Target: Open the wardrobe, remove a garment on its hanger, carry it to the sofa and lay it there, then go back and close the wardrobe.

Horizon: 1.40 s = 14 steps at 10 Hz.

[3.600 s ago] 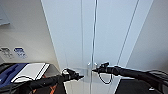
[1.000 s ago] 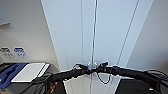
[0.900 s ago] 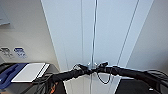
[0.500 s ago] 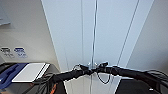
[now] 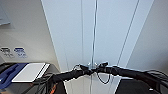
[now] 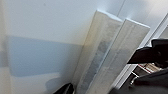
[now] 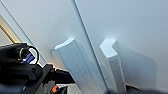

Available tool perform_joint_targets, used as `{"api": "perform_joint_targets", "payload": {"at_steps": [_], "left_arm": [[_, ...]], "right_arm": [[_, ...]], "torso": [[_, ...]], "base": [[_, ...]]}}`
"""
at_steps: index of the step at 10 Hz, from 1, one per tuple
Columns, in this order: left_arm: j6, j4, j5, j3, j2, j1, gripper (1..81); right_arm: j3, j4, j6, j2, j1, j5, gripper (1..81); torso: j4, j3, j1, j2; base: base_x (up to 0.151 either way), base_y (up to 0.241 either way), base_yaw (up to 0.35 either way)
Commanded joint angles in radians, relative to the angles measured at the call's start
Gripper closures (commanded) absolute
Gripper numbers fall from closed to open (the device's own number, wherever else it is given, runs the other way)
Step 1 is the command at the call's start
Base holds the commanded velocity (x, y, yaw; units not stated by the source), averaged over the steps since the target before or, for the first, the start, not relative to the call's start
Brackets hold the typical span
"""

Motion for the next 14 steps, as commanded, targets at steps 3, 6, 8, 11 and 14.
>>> {"api": "perform_joint_targets", "payload": {"at_steps": [3, 6, 8, 11, 14], "left_arm": [[0.005, 0.015, 0.017, 0.278, 0.051, -0.143, 1.0], [0.005, 0.018, 0.035, 0.355, 0.029, -0.131, 1.0], [0.005, 0.021, 0.035, 0.419, -0.017, -0.111, 1.0], [0.005, 0.021, 0.035, 0.525, -0.067, -0.091, 1.0], [0.005, 0.021, 0.035, 0.563, -0.086, -0.071, 1.0]], "right_arm": [[0.147, 0.02, 0.002, 0.025, 0.15, 0.028, 1.0], [0.227, 0.021, 0.007, -0.007, 0.144, 0.025, 1.0], [0.273, 0.018, 0.027, -0.029, 0.142, 0.024, 1.0], [0.339, 0.02, 0.027, -0.05, 0.136, 0.017, 1.0], [0.414, 0.014, 0.033, -0.084, 0.115, 0.017, 1.0]], "torso": [[0.0, 0.0, 0.0, 0.0], [0.0, 0.0, 0.002, 0.001], [0.0, -0.001, 0.003, 0.002], [0.0, -0.001, 0.003, 0.002], [0.0, -0.001, 0.003, 0.002]], "base": [[0.0, 0.0, 0.0], [0.0, 0.0, 0.0], [0.0, 0.0, 0.0], [0.0, 0.0, 0.0], [0.0, 0.0, 0.0]]}}
